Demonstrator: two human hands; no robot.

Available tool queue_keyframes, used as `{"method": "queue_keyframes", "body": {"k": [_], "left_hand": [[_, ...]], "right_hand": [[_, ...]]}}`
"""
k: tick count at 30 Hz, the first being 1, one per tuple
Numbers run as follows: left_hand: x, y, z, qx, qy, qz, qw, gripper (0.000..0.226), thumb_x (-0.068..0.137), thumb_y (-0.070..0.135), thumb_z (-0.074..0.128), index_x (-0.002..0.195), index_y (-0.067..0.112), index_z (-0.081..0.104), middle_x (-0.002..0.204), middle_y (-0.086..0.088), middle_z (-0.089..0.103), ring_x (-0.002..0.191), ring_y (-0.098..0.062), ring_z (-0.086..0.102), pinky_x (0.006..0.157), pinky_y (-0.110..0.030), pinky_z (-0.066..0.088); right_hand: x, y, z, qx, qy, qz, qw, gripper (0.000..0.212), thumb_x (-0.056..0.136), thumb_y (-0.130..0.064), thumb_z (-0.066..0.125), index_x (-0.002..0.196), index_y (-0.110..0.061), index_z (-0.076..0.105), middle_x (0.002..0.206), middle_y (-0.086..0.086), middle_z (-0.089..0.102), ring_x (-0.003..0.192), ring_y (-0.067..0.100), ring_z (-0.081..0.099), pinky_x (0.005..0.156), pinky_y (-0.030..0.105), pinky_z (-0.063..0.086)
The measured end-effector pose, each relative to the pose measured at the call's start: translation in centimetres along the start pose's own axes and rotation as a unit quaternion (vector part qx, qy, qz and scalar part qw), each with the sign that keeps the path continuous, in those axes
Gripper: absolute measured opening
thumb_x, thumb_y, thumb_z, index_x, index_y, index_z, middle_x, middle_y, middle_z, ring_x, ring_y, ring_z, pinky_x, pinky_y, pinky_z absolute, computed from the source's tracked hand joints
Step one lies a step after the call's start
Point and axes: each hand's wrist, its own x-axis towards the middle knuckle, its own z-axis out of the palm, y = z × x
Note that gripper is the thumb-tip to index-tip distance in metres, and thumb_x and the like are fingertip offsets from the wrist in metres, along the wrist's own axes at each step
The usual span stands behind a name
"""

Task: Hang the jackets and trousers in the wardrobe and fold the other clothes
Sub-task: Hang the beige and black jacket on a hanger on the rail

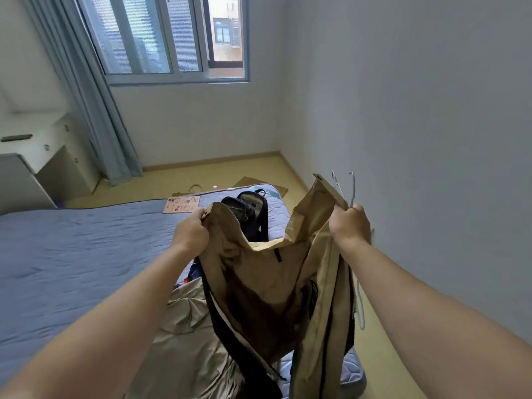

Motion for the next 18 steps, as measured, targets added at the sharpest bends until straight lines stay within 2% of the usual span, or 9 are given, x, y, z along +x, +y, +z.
{"method": "queue_keyframes", "body": {"k": [2, 3, 6, 7, 8, 10, 12, 15, 18], "left_hand": [[0.6, -0.5, -0.8, 0.032, -0.005, 0.019, 0.999, 0.046, 0.091, 0.004, 0.045, 0.130, 0.023, 0.058, 0.123, -0.014, 0.065, 0.097, -0.032, 0.054, 0.073, -0.031, 0.039], [0.6, -0.2, -1.2, 0.032, -0.020, 0.028, 0.999, 0.040, 0.090, 0.010, 0.047, 0.125, 0.026, 0.060, 0.118, -0.013, 0.066, 0.098, -0.032, 0.056, 0.075, -0.031, 0.038], [0.2, 1.5, -2.7, -0.011, -0.081, 0.022, 0.996, 0.007, 0.079, 0.045, 0.070, 0.086, 0.044, 0.067, 0.089, 0.015, 0.064, 0.084, -0.011, 0.061, 0.066, -0.026, 0.046], [0.2, 1.9, -3.2, -0.041, -0.110, -0.003, 0.993, 0.016, 0.073, 0.048, 0.081, 0.079, 0.043, 0.067, 0.086, 0.017, 0.062, 0.082, -0.006, 0.061, 0.064, -0.024, 0.048], [0.3, 2.1, -3.7, -0.061, -0.143, -0.042, 0.987, 0.026, 0.068, 0.044, 0.088, 0.080, 0.038, 0.067, 0.089, 0.011, 0.064, 0.083, -0.009, 0.063, 0.062, -0.026, 0.052], [0.5, 1.9, -4.2, -0.046, -0.176, -0.108, 0.977, 0.039, 0.068, 0.030, 0.092, 0.096, 0.020, 0.067, 0.097, -0.008, 0.069, 0.087, -0.024, 0.070, 0.069, -0.040, 0.062], [0.7, 1.1, -4.3, -0.012, -0.144, -0.123, 0.982, 0.034, 0.076, 0.022, 0.085, 0.102, 0.008, 0.068, 0.100, -0.017, 0.070, 0.089, -0.030, 0.070, 0.078, -0.045, 0.062], [0.5, -0.4, -4.0, -0.015, -0.094, -0.130, 0.987, 0.020, 0.088, 0.025, 0.073, 0.097, 0.007, 0.070, 0.096, -0.018, 0.071, 0.085, -0.029, 0.069, 0.070, -0.036, 0.059], [0.5, -2.2, -3.7, -0.046, -0.082, -0.167, 0.981, 0.027, 0.094, 0.033, 0.067, 0.098, 0.006, 0.068, 0.099, -0.019, 0.071, 0.089, -0.032, 0.069, 0.079, -0.041, 0.059]], "right_hand": [[0.4, 0.3, 0.5, -0.011, -0.007, 0.010, 1.000, 0.038, 0.096, -0.036, 0.041, 0.124, -0.013, 0.051, 0.123, 0.012, 0.064, 0.111, 0.036, 0.059, 0.093, 0.044, 0.049], [0.6, 0.3, 0.8, -0.020, -0.011, 0.014, 1.000, 0.038, 0.097, -0.037, 0.041, 0.124, -0.012, 0.050, 0.123, 0.012, 0.063, 0.111, 0.036, 0.059, 0.091, 0.042, 0.048], [0.9, -0.2, 1.9, -0.057, -0.031, 0.016, 0.998, 0.046, 0.098, -0.041, 0.045, 0.127, -0.006, 0.049, 0.127, 0.016, 0.061, 0.115, 0.038, 0.058, 0.091, 0.041, 0.048], [0.8, -0.5, 2.3, -0.076, -0.048, 0.020, 0.996, 0.050, 0.096, -0.042, 0.048, 0.128, -0.003, 0.049, 0.128, 0.018, 0.061, 0.115, 0.039, 0.059, 0.093, 0.043, 0.050], [0.7, -0.6, 2.7, -0.096, -0.071, 0.027, 0.993, 0.051, 0.094, -0.038, 0.052, 0.129, -0.001, 0.050, 0.127, 0.018, 0.061, 0.113, 0.038, 0.060, 0.094, 0.044, 0.052], [0.2, -0.3, 3.8, -0.123, -0.109, 0.049, 0.985, 0.046, 0.089, -0.026, 0.056, 0.127, 0.000, 0.054, 0.122, 0.018, 0.064, 0.106, 0.037, 0.062, 0.092, 0.044, 0.055], [-0.8, 0.8, 4.9, -0.138, -0.114, 0.058, 0.982, 0.040, 0.092, -0.018, 0.054, 0.127, 0.000, 0.055, 0.125, 0.020, 0.063, 0.110, 0.040, 0.061, 0.094, 0.044, 0.053], [-2.4, 2.3, 6.1, -0.139, -0.104, 0.037, 0.984, 0.043, 0.105, -0.032, 0.037, 0.129, -0.002, 0.057, 0.132, 0.021, 0.060, 0.119, 0.040, 0.058, 0.098, 0.042, 0.047], [-4.2, 2.8, 6.8, -0.106, -0.108, 0.002, 0.989, 0.052, 0.107, -0.045, 0.028, 0.126, -0.010, 0.061, 0.129, 0.016, 0.063, 0.117, 0.037, 0.059, 0.098, 0.042, 0.046]]}}
